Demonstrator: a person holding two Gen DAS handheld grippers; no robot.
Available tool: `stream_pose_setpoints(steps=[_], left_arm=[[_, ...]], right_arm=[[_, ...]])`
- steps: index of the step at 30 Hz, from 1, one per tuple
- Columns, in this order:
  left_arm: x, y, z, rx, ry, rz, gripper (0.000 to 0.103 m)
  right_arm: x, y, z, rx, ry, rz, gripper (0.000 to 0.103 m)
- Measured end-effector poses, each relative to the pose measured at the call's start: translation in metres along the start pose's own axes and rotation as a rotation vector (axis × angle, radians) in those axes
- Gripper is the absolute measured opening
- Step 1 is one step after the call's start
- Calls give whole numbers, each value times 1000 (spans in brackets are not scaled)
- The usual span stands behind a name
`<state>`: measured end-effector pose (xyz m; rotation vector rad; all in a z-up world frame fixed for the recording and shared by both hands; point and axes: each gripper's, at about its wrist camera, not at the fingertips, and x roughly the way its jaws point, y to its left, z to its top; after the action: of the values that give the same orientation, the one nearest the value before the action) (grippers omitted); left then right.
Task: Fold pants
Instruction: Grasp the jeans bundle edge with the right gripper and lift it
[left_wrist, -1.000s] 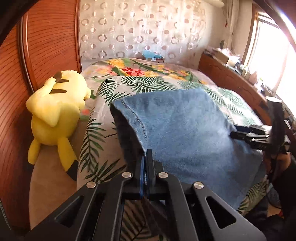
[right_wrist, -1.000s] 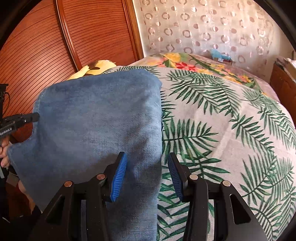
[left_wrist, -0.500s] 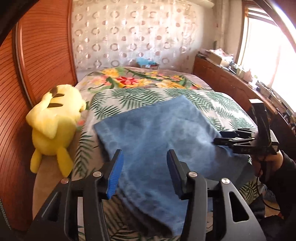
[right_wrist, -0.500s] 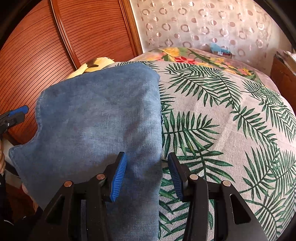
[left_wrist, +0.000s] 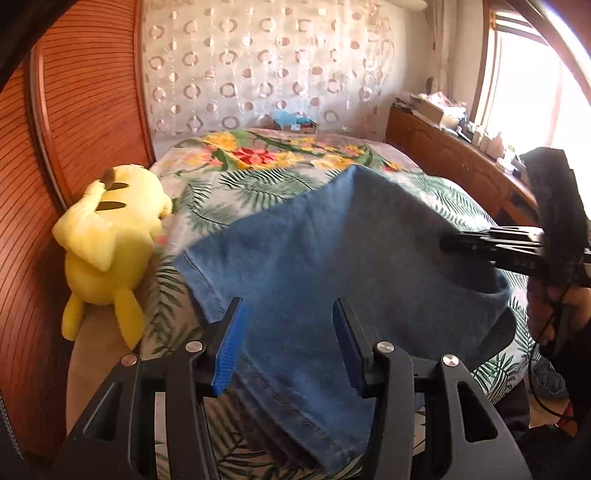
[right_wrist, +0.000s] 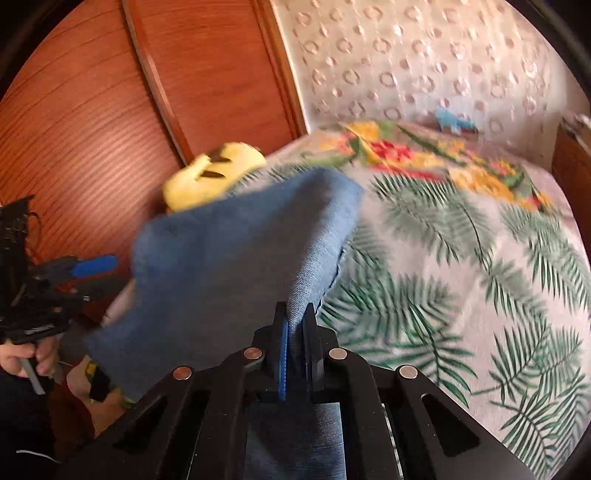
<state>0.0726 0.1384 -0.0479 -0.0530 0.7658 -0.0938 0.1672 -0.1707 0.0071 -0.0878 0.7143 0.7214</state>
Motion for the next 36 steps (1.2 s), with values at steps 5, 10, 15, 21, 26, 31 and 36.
stream_pose_setpoints(steps=[5, 10, 15, 21, 26, 31, 36], left_arm=[[-25, 29, 0, -40, -38, 40, 50], [-48, 64, -3, -80, -67, 95, 50], [-65, 99, -7, -123, -88, 149, 50], [-70, 121, -13, -163, -100, 181, 50], [-65, 118, -11, -171, -101, 175, 50], [-61, 103, -3, -141, -109, 150, 50], [-60, 86, 7, -115, -121, 126, 50]], right_arm=[[-19, 47, 17, -91, -45, 51, 6], [-11, 96, 23, -164, -45, 111, 6], [14, 140, 15, -248, 3, 171, 6], [51, 167, -21, -299, 107, 243, 6], [67, 167, -44, -313, 153, 242, 7], [44, 165, -46, -309, 149, 223, 23], [-2, 161, -43, -325, 70, 201, 31]])
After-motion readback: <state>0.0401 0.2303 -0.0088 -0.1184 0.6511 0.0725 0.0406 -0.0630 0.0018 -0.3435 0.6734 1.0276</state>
